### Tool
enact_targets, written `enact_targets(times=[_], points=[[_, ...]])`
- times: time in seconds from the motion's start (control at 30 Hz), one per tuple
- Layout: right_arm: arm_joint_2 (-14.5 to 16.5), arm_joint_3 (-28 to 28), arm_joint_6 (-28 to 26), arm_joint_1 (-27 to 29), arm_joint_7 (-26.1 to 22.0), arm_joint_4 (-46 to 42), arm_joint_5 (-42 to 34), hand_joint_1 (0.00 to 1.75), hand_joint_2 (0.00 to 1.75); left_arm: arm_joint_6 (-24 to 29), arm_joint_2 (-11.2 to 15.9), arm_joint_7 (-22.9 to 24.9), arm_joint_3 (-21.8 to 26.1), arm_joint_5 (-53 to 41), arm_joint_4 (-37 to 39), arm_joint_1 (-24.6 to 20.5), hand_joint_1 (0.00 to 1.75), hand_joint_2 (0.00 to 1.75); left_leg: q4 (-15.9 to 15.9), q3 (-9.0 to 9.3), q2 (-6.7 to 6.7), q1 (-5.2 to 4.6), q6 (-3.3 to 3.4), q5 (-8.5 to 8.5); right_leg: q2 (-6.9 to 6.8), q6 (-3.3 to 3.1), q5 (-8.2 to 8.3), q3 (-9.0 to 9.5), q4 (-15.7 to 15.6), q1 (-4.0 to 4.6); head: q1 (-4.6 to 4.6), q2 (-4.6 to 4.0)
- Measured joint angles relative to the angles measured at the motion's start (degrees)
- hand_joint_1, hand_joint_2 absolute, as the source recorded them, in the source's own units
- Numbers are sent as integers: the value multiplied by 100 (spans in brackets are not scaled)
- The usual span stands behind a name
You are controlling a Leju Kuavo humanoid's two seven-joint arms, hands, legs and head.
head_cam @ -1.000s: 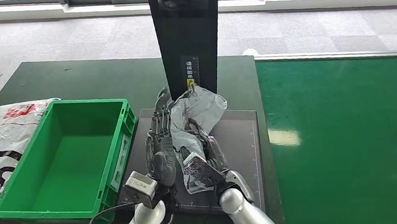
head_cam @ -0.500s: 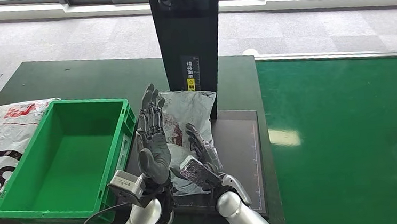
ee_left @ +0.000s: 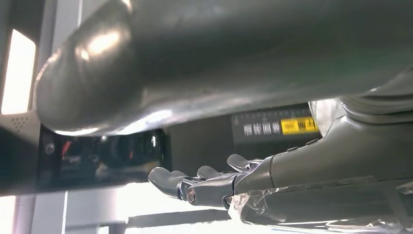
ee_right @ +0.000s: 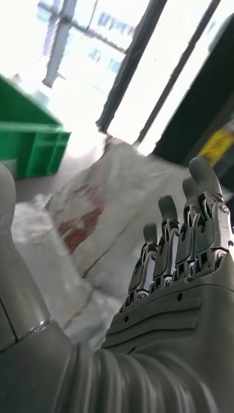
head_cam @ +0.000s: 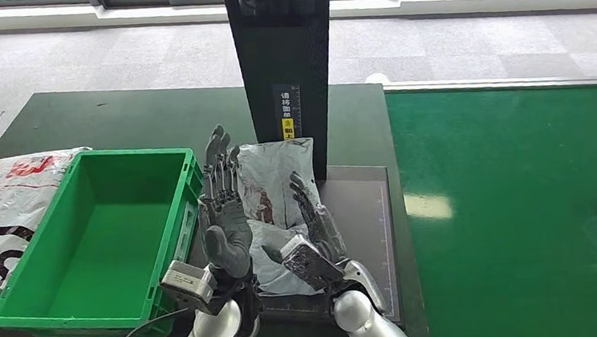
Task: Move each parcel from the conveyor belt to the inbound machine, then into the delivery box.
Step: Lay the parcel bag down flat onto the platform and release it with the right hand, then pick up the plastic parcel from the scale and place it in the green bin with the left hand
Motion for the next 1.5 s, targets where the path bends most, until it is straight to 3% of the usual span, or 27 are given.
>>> enact_targets(times=[0.23,0.43,0.6,0.77,0.87,0.97,1.1,1.3,1.43,1.5], points=[[-305,185,-1320,975,-396,-2000,387,0,175,603,106,0,87,-416,-314,424,0,0,-1,-10,-2,0,1,-8,-4,-2,-6,-8,-5,1,0,0],[-389,205,-1599,1638,-543,-3678,1328,0,175,1481,132,5,210,-1541,-376,585,0,0,-1,-12,-7,0,1,-8,-11,-2,-6,-13,-5,0,-1,0],[-354,93,-1638,1981,-551,-4989,1601,0,175,1623,132,44,339,-1805,-313,645,0,0,-1,-11,-3,0,1,-8,-8,-2,-6,-13,-5,0,-1,0],[-331,37,-1631,2152,-548,-5523,1508,0,175,1630,128,146,415,-1923,-253,646,0,0,-1,-8,-3,0,2,-8,-8,-2,-5,-12,-5,0,-2,0],[-323,12,-1630,2237,-544,-5761,1256,0,175,1637,81,377,703,-2579,-22,491,0,0,-1,-7,-3,0,3,-6,-8,-2,-5,-11,-5,0,-2,0],[-323,-13,-1630,2281,-543,-5966,1177,0,175,1604,33,960,1057,-3855,453,236,0,0,-1,-2,-2,0,2,-6,-7,-2,-5,-8,-5,0,-1,0],[-323,-97,-1629,2296,-537,-6217,1065,0,175,1548,77,1780,1148,-4893,1385,-73,0,0,0,0,0,0,2,-6,-6,-2,-4,-6,-4,-1,-1,0],[-323,-191,-1629,2322,-530,-6410,1038,0,175,1580,129,1956,1148,-5162,2128,-297,0,0,0,-4,1,0,2,-6,-5,-2,-4,-6,-5,0,-1,0],[-323,-229,-1629,2327,-530,-6455,1030,0,175,1543,134,2021,1148,-5245,2317,-350,0,175,0,-5,1,0,2,-6,-4,-2,-5,-10,-5,0,-2,0],[-319,-250,-1629,2327,-531,-6490,987,0,175,1162,136,2391,1113,-5713,2433,-405,0,175,0,-4,-2,0,2,-6,-5,-2,-5,-12,-6,-1,-2,0]])
